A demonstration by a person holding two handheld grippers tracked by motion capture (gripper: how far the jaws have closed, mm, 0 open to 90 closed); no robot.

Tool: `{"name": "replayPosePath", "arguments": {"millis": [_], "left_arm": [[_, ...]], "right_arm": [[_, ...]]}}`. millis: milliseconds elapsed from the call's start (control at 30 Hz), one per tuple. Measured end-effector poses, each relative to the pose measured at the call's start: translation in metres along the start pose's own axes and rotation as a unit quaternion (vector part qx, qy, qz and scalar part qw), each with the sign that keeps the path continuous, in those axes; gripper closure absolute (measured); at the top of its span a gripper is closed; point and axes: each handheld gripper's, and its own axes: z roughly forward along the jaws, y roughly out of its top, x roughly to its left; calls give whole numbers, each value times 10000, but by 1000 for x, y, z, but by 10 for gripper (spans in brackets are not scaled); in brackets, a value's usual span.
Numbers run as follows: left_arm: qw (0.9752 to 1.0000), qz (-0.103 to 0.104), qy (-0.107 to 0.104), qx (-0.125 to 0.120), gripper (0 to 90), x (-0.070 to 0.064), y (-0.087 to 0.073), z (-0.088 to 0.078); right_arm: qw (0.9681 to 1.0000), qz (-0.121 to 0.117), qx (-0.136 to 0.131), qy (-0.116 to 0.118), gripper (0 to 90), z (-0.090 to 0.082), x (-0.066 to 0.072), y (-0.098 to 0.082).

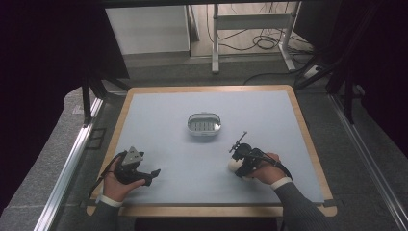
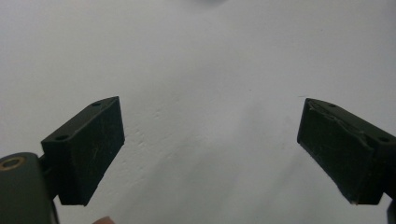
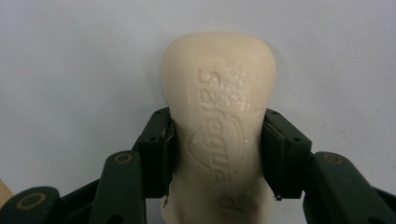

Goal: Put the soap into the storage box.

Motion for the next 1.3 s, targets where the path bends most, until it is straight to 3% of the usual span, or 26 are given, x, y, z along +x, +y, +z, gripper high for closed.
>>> {"name": "replayPosePath", "arguments": {"millis": [333,867,1300], "left_arm": [[10000,-2,9,-6,79,0,0,0],[10000,-10,7,-3,79,0,0,1],[10000,-10,-2,25,79,1,-1,1]], "right_arm": [[9998,9,-102,166,497,-6,-6,-2],[9982,13,-553,229,498,-29,-17,0],[9973,-11,-705,211,498,-40,-24,6]]}}
